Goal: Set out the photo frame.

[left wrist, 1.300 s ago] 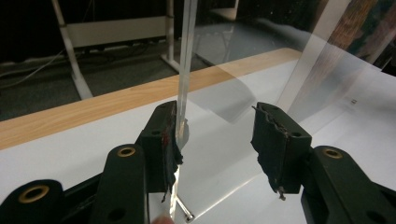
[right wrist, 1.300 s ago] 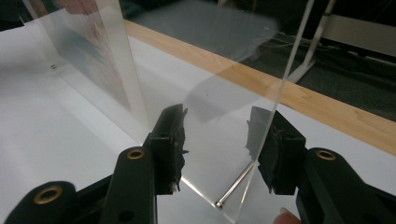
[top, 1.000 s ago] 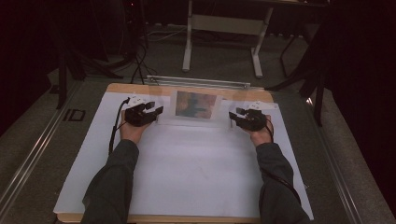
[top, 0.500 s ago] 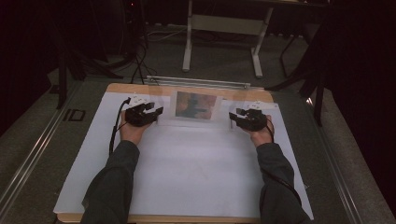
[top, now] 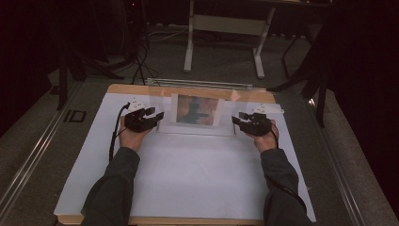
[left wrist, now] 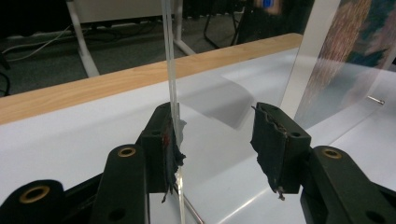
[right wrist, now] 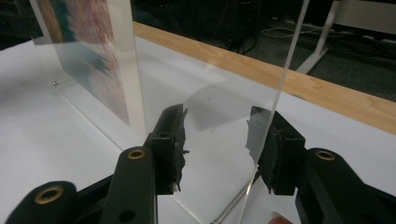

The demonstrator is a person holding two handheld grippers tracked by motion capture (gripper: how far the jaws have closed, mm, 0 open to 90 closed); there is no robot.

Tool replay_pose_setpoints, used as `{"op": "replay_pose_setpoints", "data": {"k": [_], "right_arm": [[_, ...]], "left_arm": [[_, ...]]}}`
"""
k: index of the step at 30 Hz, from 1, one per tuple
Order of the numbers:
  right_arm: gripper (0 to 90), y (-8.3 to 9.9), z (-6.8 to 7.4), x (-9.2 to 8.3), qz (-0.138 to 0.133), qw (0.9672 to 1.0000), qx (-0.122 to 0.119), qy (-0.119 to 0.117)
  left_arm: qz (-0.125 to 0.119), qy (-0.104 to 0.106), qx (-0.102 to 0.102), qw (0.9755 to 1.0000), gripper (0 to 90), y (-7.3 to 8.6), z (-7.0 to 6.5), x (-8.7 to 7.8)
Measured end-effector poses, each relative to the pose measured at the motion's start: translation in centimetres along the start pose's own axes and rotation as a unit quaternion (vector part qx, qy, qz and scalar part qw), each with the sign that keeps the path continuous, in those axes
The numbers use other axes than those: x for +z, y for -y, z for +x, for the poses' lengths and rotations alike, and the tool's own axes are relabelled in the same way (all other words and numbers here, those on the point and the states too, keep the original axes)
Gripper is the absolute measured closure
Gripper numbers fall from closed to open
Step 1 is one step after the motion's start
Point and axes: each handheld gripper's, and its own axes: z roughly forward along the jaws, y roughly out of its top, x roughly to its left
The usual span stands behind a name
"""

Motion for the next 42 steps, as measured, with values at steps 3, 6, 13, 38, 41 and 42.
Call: {"op": "replay_pose_setpoints", "data": {"k": [3, 6, 13, 38, 41, 42], "right_arm": [[55.3, 0.2, 0.3, -0.2, 0.000, 1.0000, -0.002, -0.001], [55.3, 0.4, 0.4, -0.4, 0.002, 1.0000, -0.002, -0.003], [55.2, 0.7, 1.2, -0.9, 0.001, 0.9999, 0.002, -0.013], [54.9, 1.5, 3.0, -2.0, 0.005, 0.9996, 0.004, -0.027], [54.8, 1.5, 3.0, -2.2, 0.002, 0.9996, 0.007, -0.026], [54.8, 1.5, 3.0, -2.3, 0.001, 0.9996, 0.008, -0.026]], "left_arm": [[0.001, 0.001, 0.003, 1.0000, 51.5, 0.1, -0.2, -0.4], [0.005, -0.001, 0.005, 1.0000, 51.6, 0.2, -0.5, -0.8], [0.003, -0.008, 0.007, 0.9999, 51.8, 0.8, -1.1, -2.1], [0.001, -0.005, -0.009, 0.9999, 52.4, 1.8, -2.1, -4.5], [0.000, -0.003, -0.011, 0.9999, 52.5, 1.8, -2.3, -4.5], [0.000, -0.002, -0.011, 0.9999, 52.4, 1.8, -2.4, -4.5]]}}
